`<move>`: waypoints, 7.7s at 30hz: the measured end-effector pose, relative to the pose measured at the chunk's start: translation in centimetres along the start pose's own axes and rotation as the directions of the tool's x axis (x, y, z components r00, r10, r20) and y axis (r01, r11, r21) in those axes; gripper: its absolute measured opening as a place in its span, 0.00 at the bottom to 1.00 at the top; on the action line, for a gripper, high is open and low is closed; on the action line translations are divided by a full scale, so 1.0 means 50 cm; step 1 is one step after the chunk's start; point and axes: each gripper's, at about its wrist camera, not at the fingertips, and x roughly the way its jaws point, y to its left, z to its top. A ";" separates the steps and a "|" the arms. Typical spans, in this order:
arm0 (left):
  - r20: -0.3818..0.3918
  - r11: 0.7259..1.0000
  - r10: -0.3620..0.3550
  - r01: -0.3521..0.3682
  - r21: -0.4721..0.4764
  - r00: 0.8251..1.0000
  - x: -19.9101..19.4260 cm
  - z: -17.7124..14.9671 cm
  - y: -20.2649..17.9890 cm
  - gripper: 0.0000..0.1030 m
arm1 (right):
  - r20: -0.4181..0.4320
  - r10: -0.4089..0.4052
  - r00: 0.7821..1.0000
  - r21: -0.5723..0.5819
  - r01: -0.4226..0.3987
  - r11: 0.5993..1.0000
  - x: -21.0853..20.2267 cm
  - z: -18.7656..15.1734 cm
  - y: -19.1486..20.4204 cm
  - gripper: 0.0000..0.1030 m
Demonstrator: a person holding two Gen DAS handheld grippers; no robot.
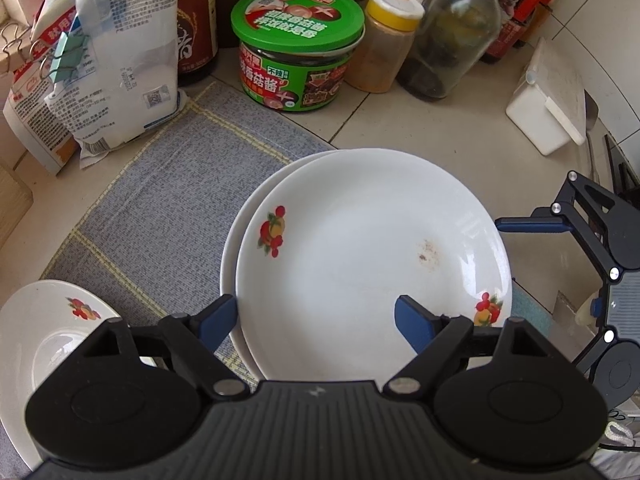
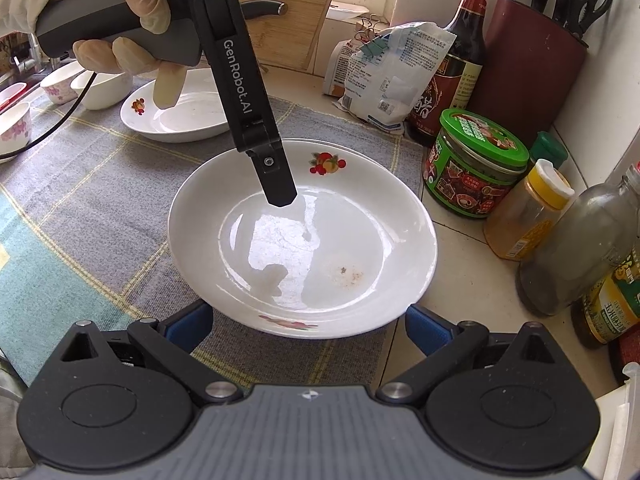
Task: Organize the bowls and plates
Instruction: 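Set the flower plate flat on the stained plate and open the left gripper, then move the right gripper to the rim of the white flower plate by the cutting board, then close the right gripper on the white plate's rim, then lift the white plate with the right gripper and carry it toward the plate stack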
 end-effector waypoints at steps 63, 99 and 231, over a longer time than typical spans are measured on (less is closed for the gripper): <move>0.365 0.785 0.525 -0.272 -0.556 0.769 -0.044 -0.439 0.084 0.92 | 0.030 0.006 1.000 0.068 -0.008 0.998 0.057 0.181 0.162 1.00; 0.380 0.769 0.573 -0.316 -0.556 0.726 -0.011 -0.401 0.112 1.00 | -0.088 0.269 0.959 -0.222 -0.282 0.933 0.321 0.422 0.118 1.00; 0.522 0.963 0.267 -0.246 -0.111 0.810 -0.109 -0.349 -0.109 0.98 | -0.067 0.349 0.935 0.033 -0.348 0.937 0.141 0.268 -0.018 1.00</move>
